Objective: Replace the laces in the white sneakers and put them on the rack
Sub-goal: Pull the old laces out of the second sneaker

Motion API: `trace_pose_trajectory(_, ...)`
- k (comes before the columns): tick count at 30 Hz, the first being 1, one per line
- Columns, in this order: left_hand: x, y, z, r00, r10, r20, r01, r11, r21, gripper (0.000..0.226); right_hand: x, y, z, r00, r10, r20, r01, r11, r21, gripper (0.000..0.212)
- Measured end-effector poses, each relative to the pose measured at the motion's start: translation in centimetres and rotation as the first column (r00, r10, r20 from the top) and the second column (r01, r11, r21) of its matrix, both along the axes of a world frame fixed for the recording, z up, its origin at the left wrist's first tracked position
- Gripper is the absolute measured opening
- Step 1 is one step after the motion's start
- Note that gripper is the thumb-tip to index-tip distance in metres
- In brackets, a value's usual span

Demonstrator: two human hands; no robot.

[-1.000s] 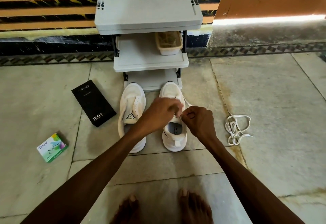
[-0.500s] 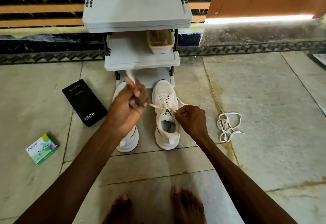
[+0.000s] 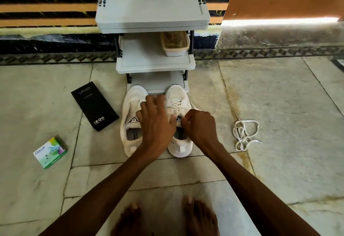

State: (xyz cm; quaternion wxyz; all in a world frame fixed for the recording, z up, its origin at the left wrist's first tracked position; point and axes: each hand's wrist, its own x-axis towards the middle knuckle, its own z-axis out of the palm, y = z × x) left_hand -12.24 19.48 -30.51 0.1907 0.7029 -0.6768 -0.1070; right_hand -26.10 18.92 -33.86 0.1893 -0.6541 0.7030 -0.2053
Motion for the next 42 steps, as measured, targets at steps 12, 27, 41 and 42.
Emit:
trace_pose_trajectory(12, -0.3, -2.1, -1.9, 0.975, -0.037, -0.218, 0.067, 0.989, 0.131, 0.050, -0.4, -0.3, -0.8, 0.936, -0.205, 0.286, 0.215, 0.977, -0.004, 0.017)
trace_pose_trajectory(27, 0.9, -3.4, -1.5, 0.948, 0.022, -0.319, 0.065, 0.964, 0.258, 0.044, -1.0, -1.0, 0.4, 0.954, 0.295, -0.061, -0.298, 0.954, -0.044, 0.044)
trace_pose_trajectory(41, 0.9, -3.1, -1.4, 0.946, 0.062, -0.320, 0.027, 0.964, 0.265, 0.045, 0.8, -2.2, 3.0, 0.879, 0.406, -0.252, -0.356, 0.908, 0.221, 0.025)
trace_pose_trajectory(42, 0.9, -3.2, -1.4, 0.945, 0.072, -0.320, 0.019, 0.962, 0.274, 0.045, 0.5, -2.2, 2.8, 0.919, 0.347, -0.189, -0.311, 0.930, 0.193, 0.026)
